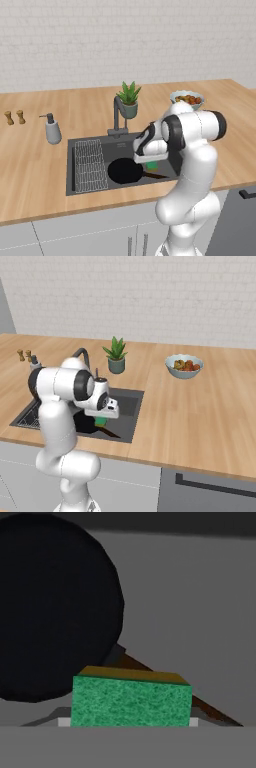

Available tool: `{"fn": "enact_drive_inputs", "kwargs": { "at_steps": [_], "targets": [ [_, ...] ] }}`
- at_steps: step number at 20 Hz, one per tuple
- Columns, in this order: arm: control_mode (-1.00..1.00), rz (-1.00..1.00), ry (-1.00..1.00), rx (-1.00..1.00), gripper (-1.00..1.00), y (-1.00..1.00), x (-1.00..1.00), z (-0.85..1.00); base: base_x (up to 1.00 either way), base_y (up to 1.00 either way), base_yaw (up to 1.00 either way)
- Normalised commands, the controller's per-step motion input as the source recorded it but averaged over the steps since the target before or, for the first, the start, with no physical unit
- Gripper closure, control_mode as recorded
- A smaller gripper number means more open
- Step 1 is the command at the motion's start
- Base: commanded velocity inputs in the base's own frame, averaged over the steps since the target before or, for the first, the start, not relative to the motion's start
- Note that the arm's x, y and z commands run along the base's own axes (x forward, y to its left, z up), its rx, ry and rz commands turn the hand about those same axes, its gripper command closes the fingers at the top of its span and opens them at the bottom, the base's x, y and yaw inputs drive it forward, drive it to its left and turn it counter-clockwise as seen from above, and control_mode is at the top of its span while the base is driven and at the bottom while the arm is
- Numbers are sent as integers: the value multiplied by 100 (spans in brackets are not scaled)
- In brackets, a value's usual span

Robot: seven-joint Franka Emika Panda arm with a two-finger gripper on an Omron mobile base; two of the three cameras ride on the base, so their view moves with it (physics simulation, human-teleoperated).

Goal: Pick the pan and sponge and place them into the sink. Then turn on the water.

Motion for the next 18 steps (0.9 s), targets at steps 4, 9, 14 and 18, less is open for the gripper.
{"fn": "enact_drive_inputs", "kwargs": {
  "at_steps": [4, 9, 14, 18],
  "targets": [
    [-100, 0, -1, 0, 100, 0, 51, -42, 0, 0, 0],
    [-100, 0, -3, 0, 100, 0, 30, -38, 0, 0, 0],
    [-100, 0, 0, 0, -100, 0, 0, 0, 0, 0, 0],
    [-100, 0, 0, 0, -100, 3, 0, 0, 0, 0, 0]
  ]
}}
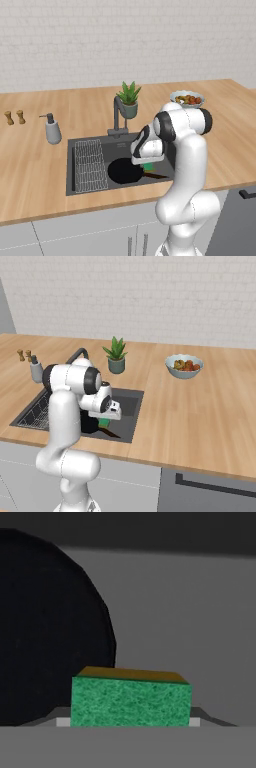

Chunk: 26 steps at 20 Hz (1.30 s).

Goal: Pick the pan and sponge and place them into the sink. Then turn on the water.

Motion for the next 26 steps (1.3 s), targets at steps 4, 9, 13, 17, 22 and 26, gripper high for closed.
{"fn": "enact_drive_inputs", "kwargs": {
  "at_steps": [4, 9, 13, 17, 22, 26],
  "targets": [
    [-100, -4, 0, 1, -100, 4, -6, 11, 0, 0, 0],
    [-100, -11, 0, 11, -100, 0, -45, 65, 0, 0, 0],
    [-100, -11, 0, 14, -100, 6, -44, 99, 0, 0, 0],
    [-100, -11, 0, 9, -100, 0, -26, 100, 0, 0, 0],
    [-100, -12, 3, 11, -100, 1, 0, 93, 0, 0, 0],
    [-100, -9, 16, 13, -100, 0, 0, 32, 0, 0, 0]
  ]
}}
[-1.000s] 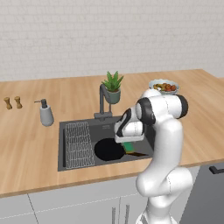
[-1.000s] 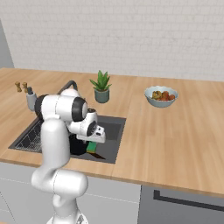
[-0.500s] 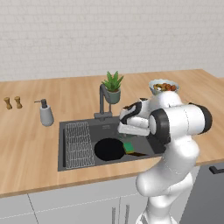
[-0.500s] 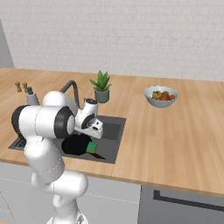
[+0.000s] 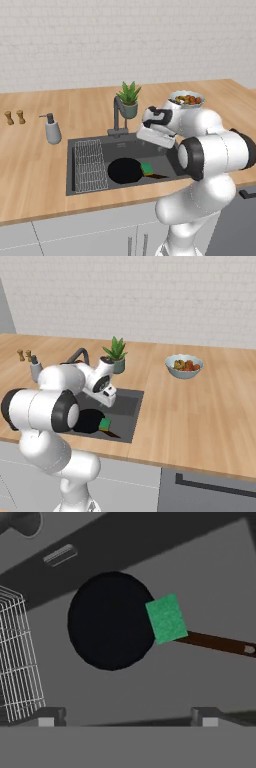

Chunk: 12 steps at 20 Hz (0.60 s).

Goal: Pick the pan and sponge and place them into the sink. Then turn on the water.

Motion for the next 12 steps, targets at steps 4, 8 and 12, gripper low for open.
{"fn": "enact_drive_inputs", "kwargs": {
  "at_steps": [4, 8, 12],
  "targets": [
    [-100, 0, 5, 20, -100, -6, 7, 11, 0, 0, 0],
    [-100, 0, -13, 28, -100, 1, 32, 9, 0, 0, 0],
    [-100, 0, -26, 27, -100, 16, 31, 23, 0, 0, 0]
  ]
}}
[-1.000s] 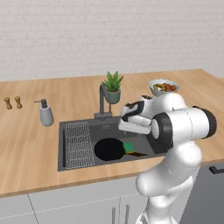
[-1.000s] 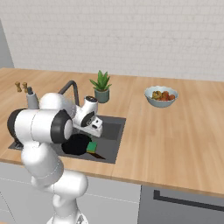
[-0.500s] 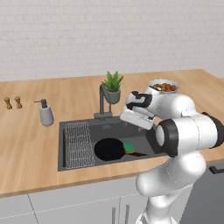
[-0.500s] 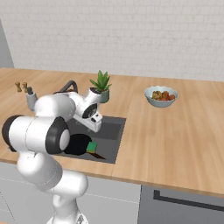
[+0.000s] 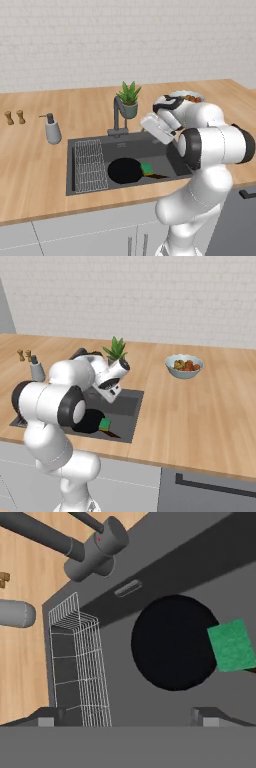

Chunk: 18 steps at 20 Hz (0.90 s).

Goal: Pick the pan and sponge and place them into the sink. Then turn on the water.

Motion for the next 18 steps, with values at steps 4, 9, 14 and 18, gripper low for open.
{"fn": "enact_drive_inputs", "kwargs": {
  "at_steps": [4, 9, 14, 18],
  "targets": [
    [-100, 0, -24, 17, -100, 41, 37, 5, 0, 0, 0],
    [-100, -3, -9, 1, -100, 49, 41, 0, 0, 0, 0],
    [-100, -5, 0, 3, -100, 2, 53, 0, 0, 0, 0],
    [-100, 0, 0, 5, -100, -9, 49, -1, 0, 0, 0]
  ]
}}
